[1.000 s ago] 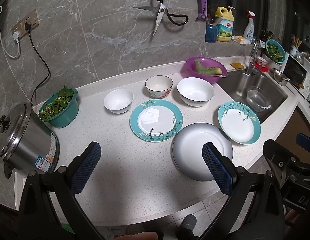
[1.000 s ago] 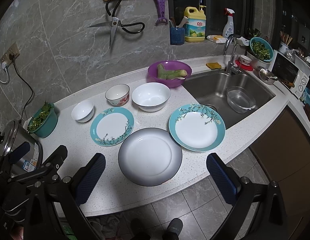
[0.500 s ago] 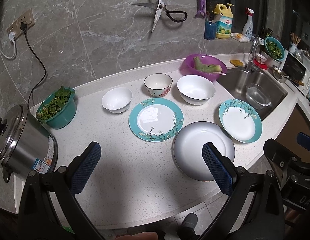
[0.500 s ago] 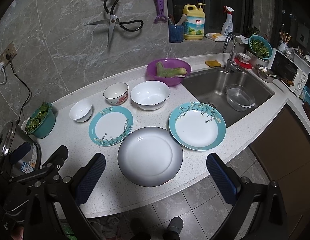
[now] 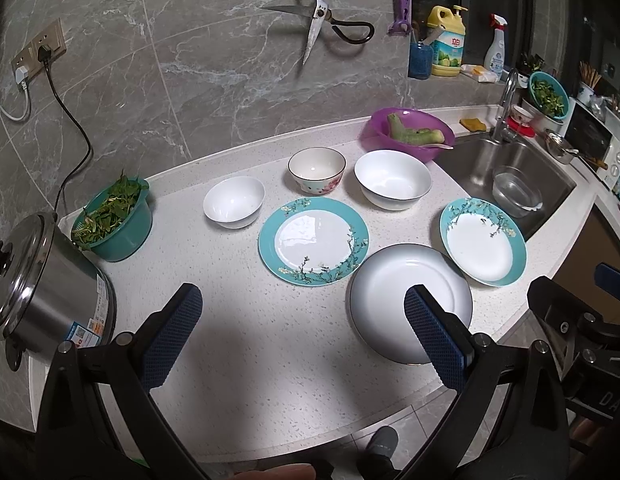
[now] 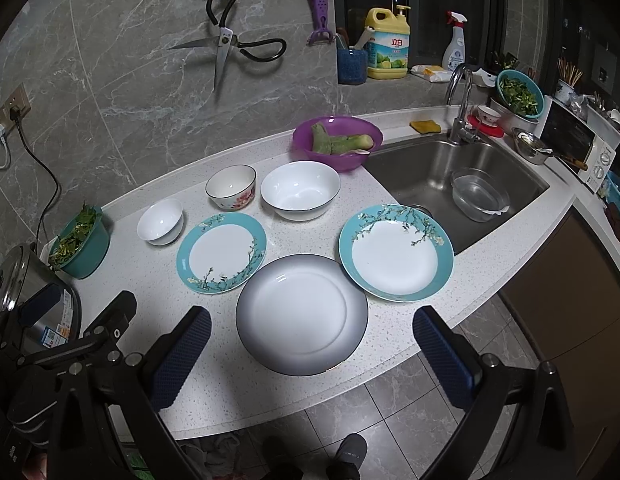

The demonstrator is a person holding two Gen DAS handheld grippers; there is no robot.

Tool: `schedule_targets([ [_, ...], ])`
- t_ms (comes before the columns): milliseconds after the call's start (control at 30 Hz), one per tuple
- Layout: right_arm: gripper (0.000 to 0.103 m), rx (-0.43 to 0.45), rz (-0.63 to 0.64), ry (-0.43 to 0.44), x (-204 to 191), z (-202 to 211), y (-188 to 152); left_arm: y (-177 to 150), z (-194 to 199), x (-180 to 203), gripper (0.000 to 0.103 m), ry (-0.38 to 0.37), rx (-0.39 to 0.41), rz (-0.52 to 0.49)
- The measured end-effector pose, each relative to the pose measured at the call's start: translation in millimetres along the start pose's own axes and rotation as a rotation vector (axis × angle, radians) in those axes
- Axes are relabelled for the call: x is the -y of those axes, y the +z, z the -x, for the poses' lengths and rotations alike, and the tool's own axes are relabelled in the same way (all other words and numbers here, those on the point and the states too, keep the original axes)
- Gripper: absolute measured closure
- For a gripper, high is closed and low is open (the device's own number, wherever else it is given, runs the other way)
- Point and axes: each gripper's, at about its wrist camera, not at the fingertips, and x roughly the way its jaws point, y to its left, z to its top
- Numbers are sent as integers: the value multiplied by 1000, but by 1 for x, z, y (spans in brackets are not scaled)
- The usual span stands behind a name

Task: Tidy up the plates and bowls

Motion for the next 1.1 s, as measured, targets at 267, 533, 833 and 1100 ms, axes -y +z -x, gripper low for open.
schedule_targets([
  [267, 0, -2, -1, -1, 1, 0, 0, 1, -1, 1, 0, -2, -1, -1],
  [533, 0, -4, -1, 0, 0, -1, 1, 6, -9, 0, 0, -4, -7, -7],
  [833, 0, -13, -5, -6, -2, -3, 1, 5, -15, -5, 0, -10, -12, -7],
  [1100, 0, -23, -23, -28, -12, -6, -1, 4, -29, -18, 0, -27, -32, -23],
])
